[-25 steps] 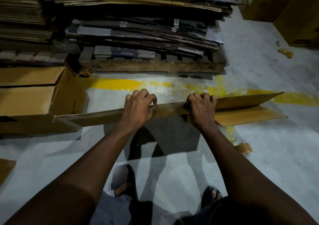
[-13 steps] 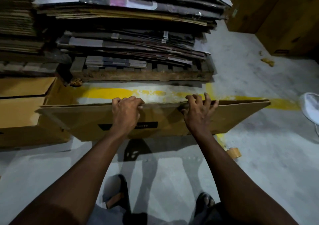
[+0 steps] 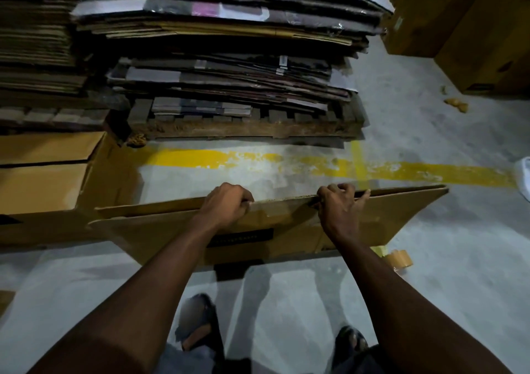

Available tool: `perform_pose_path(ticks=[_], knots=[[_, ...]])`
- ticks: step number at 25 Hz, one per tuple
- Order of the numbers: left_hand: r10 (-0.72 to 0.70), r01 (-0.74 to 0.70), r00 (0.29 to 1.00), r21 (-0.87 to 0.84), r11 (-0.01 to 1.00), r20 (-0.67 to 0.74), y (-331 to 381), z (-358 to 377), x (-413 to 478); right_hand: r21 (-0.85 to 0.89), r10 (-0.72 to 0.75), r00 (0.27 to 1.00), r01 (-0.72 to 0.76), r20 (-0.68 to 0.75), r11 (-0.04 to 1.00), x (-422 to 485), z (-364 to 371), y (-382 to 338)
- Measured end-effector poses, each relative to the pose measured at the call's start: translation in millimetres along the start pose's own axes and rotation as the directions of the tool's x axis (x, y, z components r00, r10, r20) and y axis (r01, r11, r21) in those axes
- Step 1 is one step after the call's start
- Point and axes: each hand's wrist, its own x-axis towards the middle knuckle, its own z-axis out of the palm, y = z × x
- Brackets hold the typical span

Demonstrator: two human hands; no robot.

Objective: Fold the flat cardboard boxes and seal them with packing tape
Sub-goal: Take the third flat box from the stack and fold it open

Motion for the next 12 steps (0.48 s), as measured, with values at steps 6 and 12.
perform_pose_path(ticks=[6,12], knots=[[-0.048,0.062,0.994,-0.153,0.986,0.095,-8.0,9.1,0.6,-0.048,-0.013,0.996,0.017,0.090,0.999,2.2,8.1,4.5],[-0.172,0.159,0.975,0.097,0.983,0.140,-27.7,20.5,-12.1,-0.072,-0.013,0.996,0.020,0.093,0.997,0.5,16.8,4.4]])
